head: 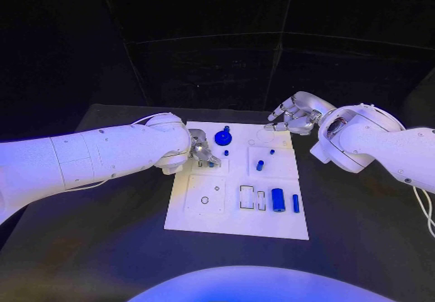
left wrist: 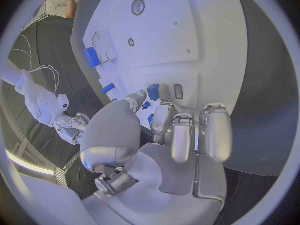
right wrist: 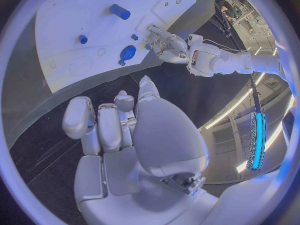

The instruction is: Assemble the parts on the task board

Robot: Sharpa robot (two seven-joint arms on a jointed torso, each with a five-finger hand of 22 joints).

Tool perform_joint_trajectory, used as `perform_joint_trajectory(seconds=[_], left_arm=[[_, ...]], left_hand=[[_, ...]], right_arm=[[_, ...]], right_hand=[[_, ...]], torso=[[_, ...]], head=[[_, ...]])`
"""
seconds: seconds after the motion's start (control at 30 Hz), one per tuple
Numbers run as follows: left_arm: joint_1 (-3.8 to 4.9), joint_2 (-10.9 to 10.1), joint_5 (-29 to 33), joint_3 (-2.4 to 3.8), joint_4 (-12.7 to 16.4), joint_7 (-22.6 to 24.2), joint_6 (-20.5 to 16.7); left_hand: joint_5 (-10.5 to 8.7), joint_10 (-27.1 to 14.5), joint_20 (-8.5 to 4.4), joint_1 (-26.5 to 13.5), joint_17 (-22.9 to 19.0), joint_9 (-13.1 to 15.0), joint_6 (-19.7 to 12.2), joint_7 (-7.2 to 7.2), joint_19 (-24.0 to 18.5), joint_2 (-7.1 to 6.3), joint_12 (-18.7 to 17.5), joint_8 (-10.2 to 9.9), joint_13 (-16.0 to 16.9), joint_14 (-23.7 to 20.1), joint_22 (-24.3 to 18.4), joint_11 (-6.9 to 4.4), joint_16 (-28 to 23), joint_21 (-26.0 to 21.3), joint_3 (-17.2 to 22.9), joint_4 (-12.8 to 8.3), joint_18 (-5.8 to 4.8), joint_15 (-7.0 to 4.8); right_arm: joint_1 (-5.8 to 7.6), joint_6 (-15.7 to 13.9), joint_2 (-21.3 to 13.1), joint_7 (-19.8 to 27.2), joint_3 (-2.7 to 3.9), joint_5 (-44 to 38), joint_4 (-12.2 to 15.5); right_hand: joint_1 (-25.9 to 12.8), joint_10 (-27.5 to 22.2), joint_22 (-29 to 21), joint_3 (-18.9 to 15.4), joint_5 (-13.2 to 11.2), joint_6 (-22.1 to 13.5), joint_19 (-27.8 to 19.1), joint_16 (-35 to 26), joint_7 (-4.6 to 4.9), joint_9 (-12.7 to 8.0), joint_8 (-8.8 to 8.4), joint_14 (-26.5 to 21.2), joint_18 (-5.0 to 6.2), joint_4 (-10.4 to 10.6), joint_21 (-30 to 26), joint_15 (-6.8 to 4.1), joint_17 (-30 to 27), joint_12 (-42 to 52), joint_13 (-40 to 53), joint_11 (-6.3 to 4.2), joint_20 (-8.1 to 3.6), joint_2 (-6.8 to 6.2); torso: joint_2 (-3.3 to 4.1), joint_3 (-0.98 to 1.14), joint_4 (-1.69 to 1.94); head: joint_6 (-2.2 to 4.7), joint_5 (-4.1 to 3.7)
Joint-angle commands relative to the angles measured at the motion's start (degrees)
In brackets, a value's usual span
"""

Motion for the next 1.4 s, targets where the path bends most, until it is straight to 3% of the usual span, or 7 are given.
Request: perform_joint_trajectory(seconds=[0.03,0.2,0.6,0.77,0.9,1.13,1.4], left_arm=[[0.07,0.0,0.1,0.02,0.1,-0.3,0.1],[0.07,-0.1,0.1,0.02,0.2,-0.1,-0.6],[0.23,-1.7,0.0,0.28,2.1,0.4,-2.2],[0.90,-3.5,0.0,2.23,4.1,0.0,-1.6],[2.65,-4.8,0.5,3.33,4.5,-0.2,-0.3],[5.51,-4.4,1.7,3.85,-0.6,-0.5,2.8],[6.13,-1.2,1.5,3.52,-7.9,0.6,8.0]], left_hand=[[-0.28,0.5,-0.02,-0.6,15.1,-0.2,0.5,-0.04,0.5,0.22,0.4,0.5,0.2,5.9,3.7,-0.08,0.2,0.3,-2.7,1.1,-0.68,-0.47],[-1.07,0.6,-0.13,-0.1,15.1,-0.6,0.7,-0.16,0.6,1.04,0.6,0.9,0.3,5.9,4.0,-0.17,0.2,0.4,-5.9,2.3,-0.72,-0.53],[-1.32,0.3,-0.16,0.5,15.1,-0.9,0.4,-0.10,0.4,1.98,0.1,0.9,-0.2,5.9,3.6,-0.15,0.2,0.1,-8.2,2.3,-0.62,-0.56],[-1.13,-0.6,0.17,1.9,15.1,-2.1,-1.7,0.75,0.0,2.90,-1.1,-0.6,-1.5,5.9,2.9,0.53,0.2,-0.6,-10.8,2.4,-0.45,-0.08],[-1.12,-1.1,0.48,2.2,15.1,-2.8,-2.5,1.23,-0.3,3.38,-1.7,-1.5,-2.2,5.9,2.3,0.94,0.2,-1.1,-12.4,2.4,-0.30,0.26],[-1.05,-2.7,1.51,4.0,15.1,-5.5,-5.0,2.84,-1.1,4.33,-3.6,-5.1,-4.5,5.9,1.1,2.29,0.2,-2.5,-15.7,2.4,0.03,1.43],[-0.97,-3.6,2.23,7.0,15.1,-8.0,-5.1,3.59,-1.5,5.33,-4.6,-7.3,-5.8,5.9,0.5,3.01,0.2,-3.2,-17.9,2.3,0.22,2.08]], right_arm=[[0.13,-0.3,0.0,0.2,0.04,-0.2,0.0],[0.13,-0.4,0.0,0.2,0.04,-0.2,0.0],[0.13,-0.5,-0.1,0.2,0.04,-0.2,-0.3],[0.13,-0.6,-0.2,0.2,0.04,-0.2,-0.5],[0.13,-0.6,-0.2,0.2,0.04,-0.2,-0.9],[0.13,-0.6,-0.1,0.2,0.04,-0.2,-1.3],[0.13,-0.5,0.2,0.3,0.04,-0.2,-1.4]], right_hand=[[-0.9,-0.5,-0.1,-0.5,-0.6,-0.4,-0.2,-0.3,-0.08,-0.1,0.40,1.1,0.87,0.1,-0.3,-0.39,-0.1,0.4,0.1,0.02,0.04,0.15],[-1.8,-0.6,-0.2,-1.1,-1.4,-0.5,-0.3,-0.4,-0.06,-0.1,0.55,1.1,0.89,0.1,-0.5,-0.37,-0.2,0.6,0.1,0.05,0.06,0.43],[-2.2,-0.6,-0.3,-1.3,-1.7,-0.5,-0.3,-0.6,-0.05,-0.1,0.61,1.1,0.92,0.1,-0.6,-0.36,-0.3,0.6,0.1,0.07,0.07,0.54],[-2.2,-0.6,-0.3,-1.4,-1.7,-0.5,-0.3,-0.6,-0.05,-0.1,0.62,1.1,0.92,0.1,-0.6,-0.36,-0.4,0.6,0.1,0.07,0.07,0.56],[-2.4,-0.6,-0.4,-1.4,-1.8,-0.6,-0.3,-0.6,-0.04,-0.1,0.64,1.1,0.92,0.1,-0.6,-0.35,-0.3,0.6,0.1,0.07,0.07,0.58],[-2.4,-0.6,-0.4,-1.4,-1.8,-0.6,-0.3,-0.6,-0.04,-0.1,0.64,1.1,0.92,0.1,-0.6,-0.35,-0.3,0.6,0.1,0.07,0.07,0.58],[-2.4,-0.6,-0.4,-1.5,-1.8,-0.6,-0.3,-0.6,-0.04,-0.1,0.66,1.1,0.92,0.1,-0.6,-0.35,-0.3,0.7,0.1,0.08,0.08,0.61]], torso=[[-0.01,0.02,0.05],[0.01,0.02,0.01],[-0.06,0.00,0.05],[-0.04,0.02,0.06],[-0.05,0.04,0.09],[0.00,0.06,0.03],[0.13,-0.13,-0.07]], head=[[0.00,-0.05],[0.04,-0.07],[0.25,-0.13],[0.47,-0.24],[0.65,-0.14],[0.90,0.03],[0.90,0.04]])
